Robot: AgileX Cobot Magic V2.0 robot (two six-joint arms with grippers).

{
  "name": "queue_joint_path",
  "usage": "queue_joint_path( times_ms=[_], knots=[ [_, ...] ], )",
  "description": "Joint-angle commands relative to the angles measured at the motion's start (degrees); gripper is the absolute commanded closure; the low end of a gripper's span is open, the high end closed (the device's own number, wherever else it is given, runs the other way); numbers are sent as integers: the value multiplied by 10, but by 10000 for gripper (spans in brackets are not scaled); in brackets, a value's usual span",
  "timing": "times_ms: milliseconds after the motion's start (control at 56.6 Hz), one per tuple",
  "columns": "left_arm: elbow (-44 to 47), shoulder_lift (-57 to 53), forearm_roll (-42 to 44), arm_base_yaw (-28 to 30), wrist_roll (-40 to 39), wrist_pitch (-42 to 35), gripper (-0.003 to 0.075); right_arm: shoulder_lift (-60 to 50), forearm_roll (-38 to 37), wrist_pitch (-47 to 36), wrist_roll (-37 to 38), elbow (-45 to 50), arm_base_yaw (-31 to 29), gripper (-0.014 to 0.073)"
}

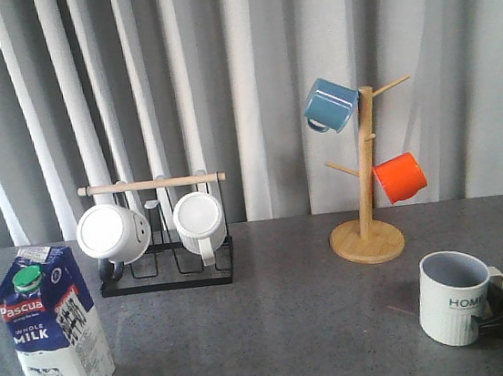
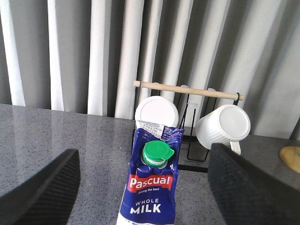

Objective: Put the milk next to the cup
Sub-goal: 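Slide the white HOME mug with the right gripper toward the milk carton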

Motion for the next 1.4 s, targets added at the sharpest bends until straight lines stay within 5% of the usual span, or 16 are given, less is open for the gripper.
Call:
queue_joint_path(
  times_ms=[0,35,212,495,690,972,1379],
  knots=[
    [-20,-6,-1,-1,-1,-31,187,-28,-36,-31,36,-22,4,550],
    [-20,-6,-1,-1,-1,-31,187,-31,-46,-31,45,-22,10,610],
    [-20,-6,-1,-1,-1,-31,187,-52,-19,-26,63,-22,85,596],
    [-20,-6,-1,-1,-1,-31,187,-45,257,-2,-84,-60,287,596],
    [-20,-6,-1,-1,-1,-31,187,-11,357,11,-184,-100,366,594],
    [-20,-6,-1,-1,-1,-31,187,12,378,22,-194,-109,386,538],
    [-20,-6,-1,-1,-1,-31,187,-33,374,38,-196,-73,385,284]
  ],
)
